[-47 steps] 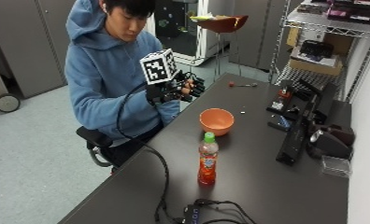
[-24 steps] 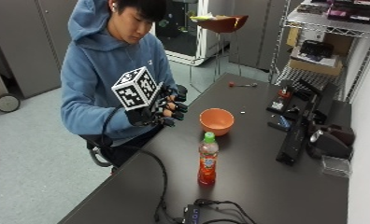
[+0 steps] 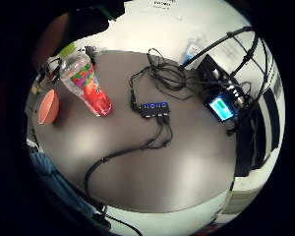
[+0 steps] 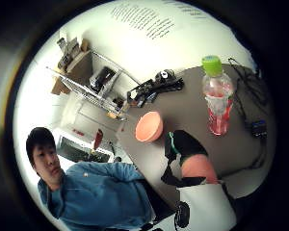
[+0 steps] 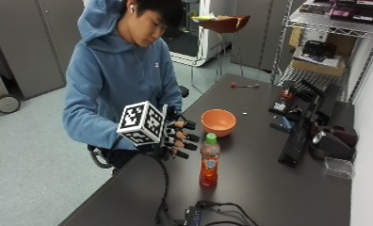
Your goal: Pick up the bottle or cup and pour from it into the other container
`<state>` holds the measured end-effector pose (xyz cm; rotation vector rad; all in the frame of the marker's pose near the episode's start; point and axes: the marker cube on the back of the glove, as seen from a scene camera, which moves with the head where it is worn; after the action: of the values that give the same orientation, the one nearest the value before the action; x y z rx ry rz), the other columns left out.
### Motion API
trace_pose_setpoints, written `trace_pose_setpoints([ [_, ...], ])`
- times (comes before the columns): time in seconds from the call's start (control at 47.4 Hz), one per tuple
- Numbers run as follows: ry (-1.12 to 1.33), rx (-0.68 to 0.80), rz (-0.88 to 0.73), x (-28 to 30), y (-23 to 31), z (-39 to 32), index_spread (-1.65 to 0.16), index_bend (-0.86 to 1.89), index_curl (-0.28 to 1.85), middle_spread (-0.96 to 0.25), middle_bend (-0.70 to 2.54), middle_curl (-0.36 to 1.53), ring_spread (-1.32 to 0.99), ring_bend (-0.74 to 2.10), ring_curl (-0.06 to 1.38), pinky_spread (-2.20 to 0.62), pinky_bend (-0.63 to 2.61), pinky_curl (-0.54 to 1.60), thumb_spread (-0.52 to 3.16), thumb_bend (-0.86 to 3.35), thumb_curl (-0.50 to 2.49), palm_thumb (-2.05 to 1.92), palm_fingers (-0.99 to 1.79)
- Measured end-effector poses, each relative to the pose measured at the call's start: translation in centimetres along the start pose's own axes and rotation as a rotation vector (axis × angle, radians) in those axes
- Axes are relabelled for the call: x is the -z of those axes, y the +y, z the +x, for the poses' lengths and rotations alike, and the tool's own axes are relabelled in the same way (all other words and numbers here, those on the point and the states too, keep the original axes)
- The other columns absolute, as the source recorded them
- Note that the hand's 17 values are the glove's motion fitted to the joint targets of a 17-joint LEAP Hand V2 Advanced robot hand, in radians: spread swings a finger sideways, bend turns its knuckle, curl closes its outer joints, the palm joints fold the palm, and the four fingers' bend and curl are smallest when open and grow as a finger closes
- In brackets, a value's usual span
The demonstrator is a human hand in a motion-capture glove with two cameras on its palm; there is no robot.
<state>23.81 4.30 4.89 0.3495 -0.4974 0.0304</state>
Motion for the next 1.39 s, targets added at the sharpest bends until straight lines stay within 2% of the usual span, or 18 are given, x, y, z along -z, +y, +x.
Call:
trace_pose_setpoints([
  [0.422,-0.352,-0.123,0.011,-6.3,-2.3,2.9,-0.25,0.08,0.13,0.15,0.19,0.33,0.14,0.58,0.32,0.27,0.61,0.38,0.91,-0.04,0.42,0.67,0.14],
  [0.781,-0.572,-0.158,0.013,-10.7,-4.3,1.7,-0.26,0.07,0.11,0.17,0.22,0.33,0.16,0.62,0.31,0.28,0.68,0.38,0.89,-0.03,0.41,0.67,0.17],
  [0.929,-0.726,-0.187,0.091,-12.4,-5.0,0.8,-0.24,0.08,0.11,0.16,0.26,0.34,0.15,0.65,0.32,0.27,0.7,0.37,0.84,-0.01,0.41,0.74,0.32],
  [1.119,-0.814,-0.221,0.18,-13.2,-6.1,-0.2,-0.15,0.23,0.21,0.07,0.37,0.39,0.01,0.63,0.31,0.12,0.52,0.31,0.76,0.08,0.48,1.03,0.88],
  [1.394,-0.771,-0.168,0.1,-13.7,-7.1,-3.7,-0.12,0.16,0.31,-0.01,0.36,0.44,-0.11,0.6,0.38,-0.07,0.42,0.34,0.34,-0.01,0.59,1.13,1.08],
])
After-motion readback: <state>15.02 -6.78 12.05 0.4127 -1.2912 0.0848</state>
